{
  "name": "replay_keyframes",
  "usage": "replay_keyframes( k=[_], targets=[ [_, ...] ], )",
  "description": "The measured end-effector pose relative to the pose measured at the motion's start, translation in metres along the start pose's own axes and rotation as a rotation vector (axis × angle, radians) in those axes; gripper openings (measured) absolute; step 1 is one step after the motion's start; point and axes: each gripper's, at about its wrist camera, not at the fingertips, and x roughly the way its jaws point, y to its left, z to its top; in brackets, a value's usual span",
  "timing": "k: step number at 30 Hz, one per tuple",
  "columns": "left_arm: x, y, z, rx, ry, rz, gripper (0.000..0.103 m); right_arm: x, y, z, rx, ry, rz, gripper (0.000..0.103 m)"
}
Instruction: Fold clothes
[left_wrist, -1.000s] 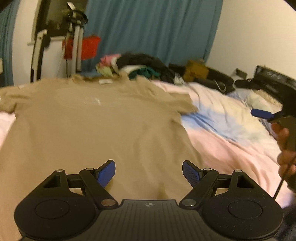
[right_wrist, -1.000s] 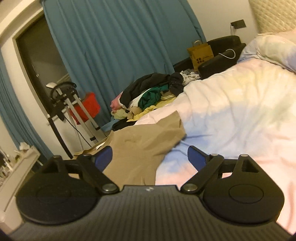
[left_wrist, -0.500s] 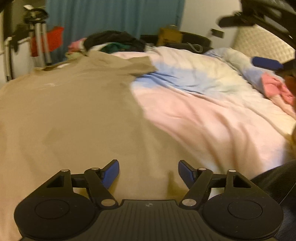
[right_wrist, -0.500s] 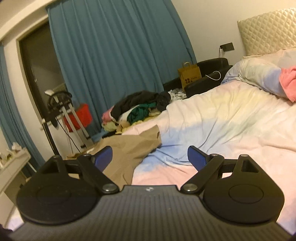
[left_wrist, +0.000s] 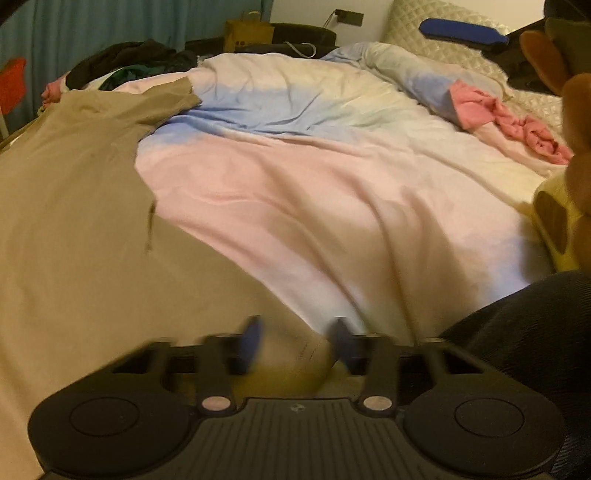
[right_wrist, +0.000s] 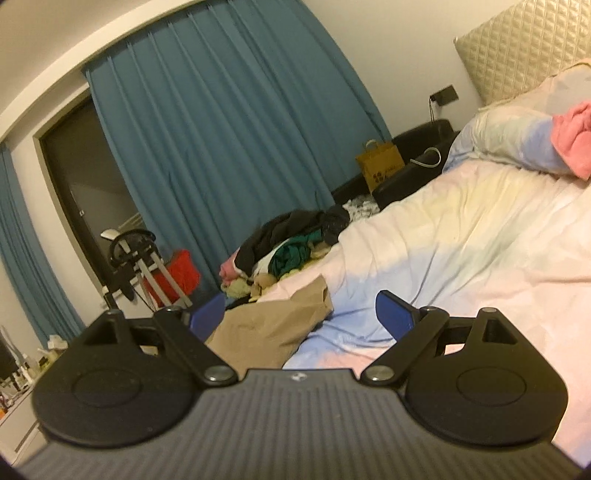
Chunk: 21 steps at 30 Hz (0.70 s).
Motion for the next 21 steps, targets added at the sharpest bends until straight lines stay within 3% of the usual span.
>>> replay_keyframes(
  k=[6, 11, 14, 16, 18, 21],
  targets=[
    [-0.030, -0.003, -0.006, 0.082, -0.113, -0.061, 0.002, 0.000, 0.001, -0.001, 0.001, -0.005, -0.007, 0.091],
    [-0.027, -0.006, -0.011, 0.072, -0.066, -0.142, 0.002, 0.003, -0.001, -0.002, 0.020, 0.016, 0.005, 0.091],
    [-0.039, 0.005, -0.009, 0.022, -0.081, -0.129, 0.005, 0.009, -0.001, -0.004, 0.031, 0.057, 0.028, 0.091],
    [-0.049, 0.014, -0.007, -0.015, -0.096, -0.115, 0.021, 0.013, -0.002, -0.005, 0.054, 0.093, 0.055, 0.091],
    [-0.059, 0.023, -0.004, -0.051, -0.111, -0.102, 0.065, 0.017, -0.005, -0.006, 0.086, 0.115, 0.074, 0.091],
    [-0.080, 0.036, 0.003, -0.081, -0.137, -0.045, 0.080, 0.026, -0.008, -0.005, 0.140, 0.149, 0.109, 0.091]
  ],
)
